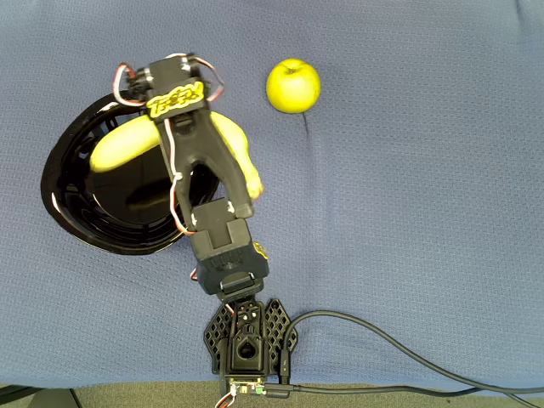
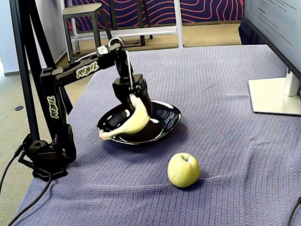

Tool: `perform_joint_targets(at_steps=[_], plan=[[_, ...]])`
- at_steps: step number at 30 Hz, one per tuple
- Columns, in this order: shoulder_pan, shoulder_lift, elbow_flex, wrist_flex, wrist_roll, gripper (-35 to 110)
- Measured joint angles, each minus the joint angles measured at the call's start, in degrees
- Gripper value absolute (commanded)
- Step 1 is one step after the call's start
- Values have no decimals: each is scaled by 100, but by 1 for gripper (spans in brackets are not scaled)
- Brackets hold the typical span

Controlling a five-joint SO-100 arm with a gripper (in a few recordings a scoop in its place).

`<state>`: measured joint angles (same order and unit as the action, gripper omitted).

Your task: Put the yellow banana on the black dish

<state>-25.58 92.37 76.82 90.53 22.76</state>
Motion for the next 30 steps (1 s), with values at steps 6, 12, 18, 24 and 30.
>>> perform_joint_targets(at_steps=[6,12,18,24,30], plan=[[-149,-62,-79,35,-870,0],[-413,-422,-88,-132,-1072,0],[-677,-905,-369,-229,-1011,0],[-1099,-1406,-940,-246,-703,0],[-1450,-1705,-1354,-176,-387,0]])
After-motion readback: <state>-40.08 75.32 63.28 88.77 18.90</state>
